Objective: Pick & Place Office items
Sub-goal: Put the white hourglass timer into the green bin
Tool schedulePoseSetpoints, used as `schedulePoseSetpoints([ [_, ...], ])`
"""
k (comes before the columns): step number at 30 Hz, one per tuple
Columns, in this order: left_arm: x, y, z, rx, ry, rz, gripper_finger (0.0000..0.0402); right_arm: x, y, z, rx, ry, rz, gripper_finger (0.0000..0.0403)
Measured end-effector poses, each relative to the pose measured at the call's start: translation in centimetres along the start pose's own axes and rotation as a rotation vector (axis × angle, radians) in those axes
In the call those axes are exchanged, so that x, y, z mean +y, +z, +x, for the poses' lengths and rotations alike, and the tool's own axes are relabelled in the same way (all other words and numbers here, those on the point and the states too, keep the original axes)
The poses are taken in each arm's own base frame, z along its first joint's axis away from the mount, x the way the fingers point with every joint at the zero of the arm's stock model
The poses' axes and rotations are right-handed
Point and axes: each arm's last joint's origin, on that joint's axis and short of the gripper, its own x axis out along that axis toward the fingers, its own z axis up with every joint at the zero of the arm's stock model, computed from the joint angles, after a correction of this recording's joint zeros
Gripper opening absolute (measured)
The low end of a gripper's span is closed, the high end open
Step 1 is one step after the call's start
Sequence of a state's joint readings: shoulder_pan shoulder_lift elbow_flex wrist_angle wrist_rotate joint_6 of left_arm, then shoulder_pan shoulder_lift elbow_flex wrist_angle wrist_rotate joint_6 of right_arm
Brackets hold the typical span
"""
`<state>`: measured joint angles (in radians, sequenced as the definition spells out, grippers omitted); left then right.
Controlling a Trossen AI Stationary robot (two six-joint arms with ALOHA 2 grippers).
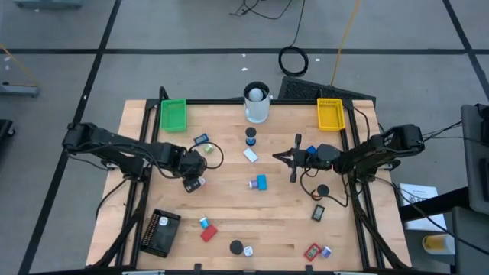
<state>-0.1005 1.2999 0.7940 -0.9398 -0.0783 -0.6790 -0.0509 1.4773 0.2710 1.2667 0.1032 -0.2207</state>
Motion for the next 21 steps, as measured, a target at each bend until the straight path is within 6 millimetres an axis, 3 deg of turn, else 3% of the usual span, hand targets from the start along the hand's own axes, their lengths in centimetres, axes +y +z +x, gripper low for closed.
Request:
schedulePoseSetpoints([
  [6, -0.1, 0.3, -0.8, 0.006, 0.004, 0.018, 0.0206, 0.0, 0.0, 0.0, 0.000, 0.000, 0.000, 0.0000],
  [13, 0.7, 2.5, -6.4, -0.080, 0.037, 0.032, 0.0206, 0.0, 0.0, 0.0, 0.000, 0.000, 0.000, 0.0000],
  [18, 3.1, 4.3, -9.8, -0.133, 0.089, -0.033, 0.0206, 0.0, 0.0, 0.0, -0.001, 0.000, 0.002, 0.0000],
  [21, 5.2, 5.3, -10.5, -0.138, 0.132, -0.084, 0.0206, 0.0, 0.0, 0.0, 0.000, 0.000, 0.002, 0.0000],
])
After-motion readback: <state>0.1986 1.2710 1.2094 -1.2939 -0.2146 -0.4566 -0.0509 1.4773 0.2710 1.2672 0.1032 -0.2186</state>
